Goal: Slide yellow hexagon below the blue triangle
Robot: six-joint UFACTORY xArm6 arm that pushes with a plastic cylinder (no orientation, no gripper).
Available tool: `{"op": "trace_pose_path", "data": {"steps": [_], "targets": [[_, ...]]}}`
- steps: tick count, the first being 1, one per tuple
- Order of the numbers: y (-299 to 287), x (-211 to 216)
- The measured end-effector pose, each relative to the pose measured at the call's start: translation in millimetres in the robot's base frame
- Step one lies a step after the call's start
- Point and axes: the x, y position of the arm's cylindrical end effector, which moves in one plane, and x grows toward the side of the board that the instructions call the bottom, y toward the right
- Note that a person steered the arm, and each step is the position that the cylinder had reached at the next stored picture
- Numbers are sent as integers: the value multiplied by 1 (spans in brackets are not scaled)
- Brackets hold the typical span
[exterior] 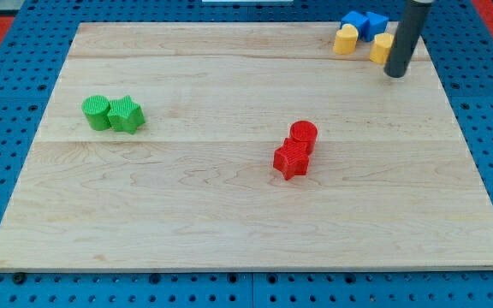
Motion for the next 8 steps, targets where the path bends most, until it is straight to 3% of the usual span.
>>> {"op": "trace_pose_path", "data": {"steps": [8], "targets": [[3, -67]]}}
